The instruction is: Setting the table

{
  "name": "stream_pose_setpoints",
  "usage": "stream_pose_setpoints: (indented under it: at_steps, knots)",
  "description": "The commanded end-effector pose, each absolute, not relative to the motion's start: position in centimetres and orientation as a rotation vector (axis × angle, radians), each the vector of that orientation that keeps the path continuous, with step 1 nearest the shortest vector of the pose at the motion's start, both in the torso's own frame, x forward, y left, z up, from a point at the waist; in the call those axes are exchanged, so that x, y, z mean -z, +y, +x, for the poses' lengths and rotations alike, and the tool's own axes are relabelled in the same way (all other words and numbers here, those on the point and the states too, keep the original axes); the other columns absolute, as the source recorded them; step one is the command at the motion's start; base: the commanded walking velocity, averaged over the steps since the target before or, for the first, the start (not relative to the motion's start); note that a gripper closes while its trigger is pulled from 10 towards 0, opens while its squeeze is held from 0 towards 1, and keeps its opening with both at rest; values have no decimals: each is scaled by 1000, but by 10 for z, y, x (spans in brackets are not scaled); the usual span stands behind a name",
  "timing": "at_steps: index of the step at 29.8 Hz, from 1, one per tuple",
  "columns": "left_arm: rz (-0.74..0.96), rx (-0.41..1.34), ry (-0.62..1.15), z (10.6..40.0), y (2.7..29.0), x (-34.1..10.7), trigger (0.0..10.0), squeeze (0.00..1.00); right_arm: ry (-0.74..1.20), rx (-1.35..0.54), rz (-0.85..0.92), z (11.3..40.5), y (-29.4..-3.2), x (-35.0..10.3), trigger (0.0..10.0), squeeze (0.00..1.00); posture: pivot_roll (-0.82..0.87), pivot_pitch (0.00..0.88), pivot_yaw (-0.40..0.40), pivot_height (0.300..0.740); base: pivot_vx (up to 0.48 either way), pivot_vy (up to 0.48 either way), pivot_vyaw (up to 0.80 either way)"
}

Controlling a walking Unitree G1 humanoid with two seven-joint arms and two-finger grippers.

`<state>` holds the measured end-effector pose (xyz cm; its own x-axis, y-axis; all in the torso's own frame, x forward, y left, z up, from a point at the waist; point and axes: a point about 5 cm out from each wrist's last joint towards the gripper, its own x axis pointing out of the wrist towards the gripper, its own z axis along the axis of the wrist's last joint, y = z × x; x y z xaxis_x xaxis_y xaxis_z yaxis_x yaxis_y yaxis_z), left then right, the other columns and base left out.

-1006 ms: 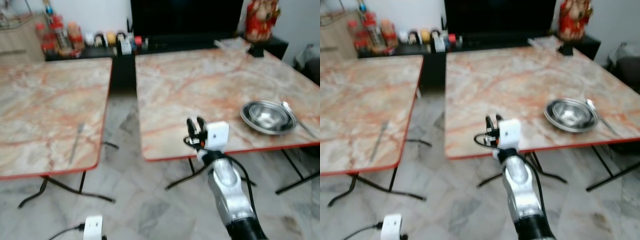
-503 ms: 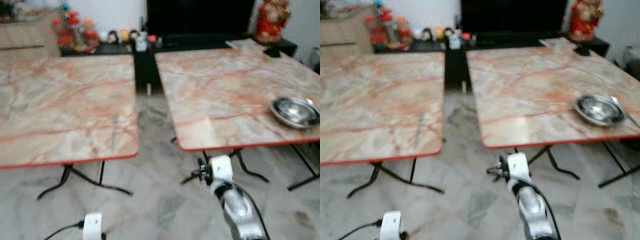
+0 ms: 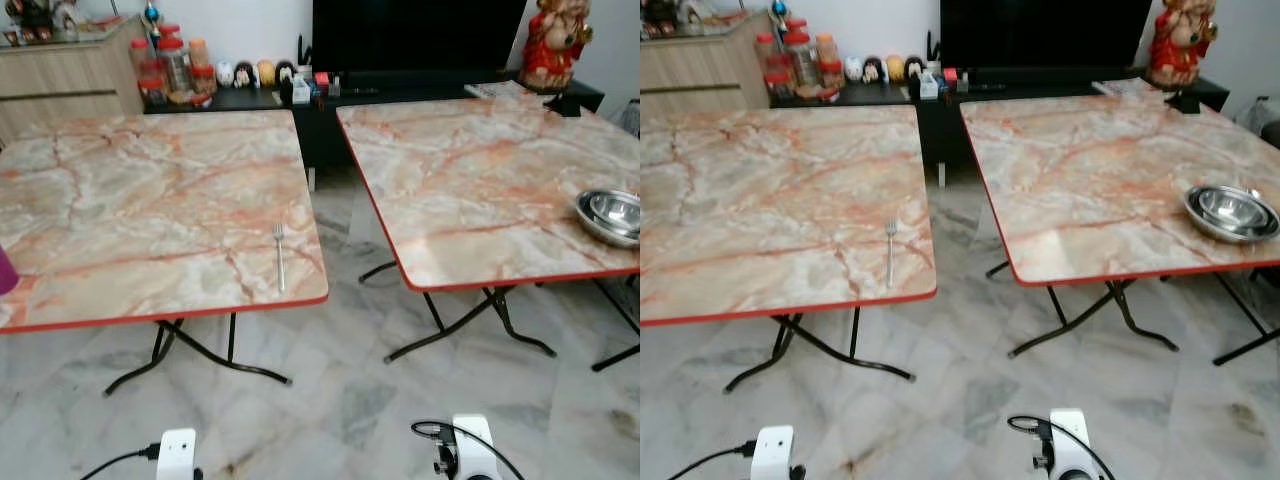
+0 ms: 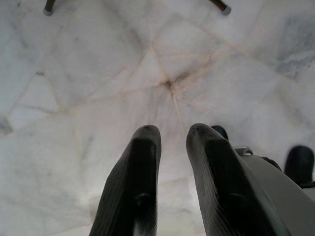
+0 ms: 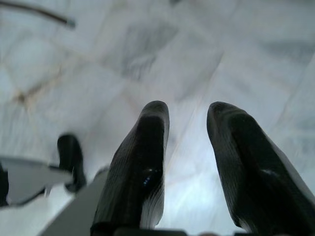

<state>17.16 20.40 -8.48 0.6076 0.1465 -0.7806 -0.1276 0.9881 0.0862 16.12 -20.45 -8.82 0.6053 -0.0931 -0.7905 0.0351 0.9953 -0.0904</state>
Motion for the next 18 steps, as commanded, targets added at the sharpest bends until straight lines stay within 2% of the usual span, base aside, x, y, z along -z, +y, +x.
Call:
stream_pose_setpoints:
  at_steps: [1,4,7,18]
  knots:
    - [27,-162,923,171,205,86,10000,0,903,69,-57,169,-200,86,10000,0,-30,0,33,732,0,0,0]
    - [27,-163,923,171,205,85,10000,0,896,70,-54,171,-199,85,10000,0,-29,0,32,732,0,0,0]
    - [29,-168,920,172,207,85,10000,0,841,57,-25,191,-191,77,10000,0,-26,0,32,732,0,256,0]
    - [27,-174,925,170,208,86,10000,0,848,50,-22,191,-187,78,10000,0,-13,0,37,732,0,264,0]
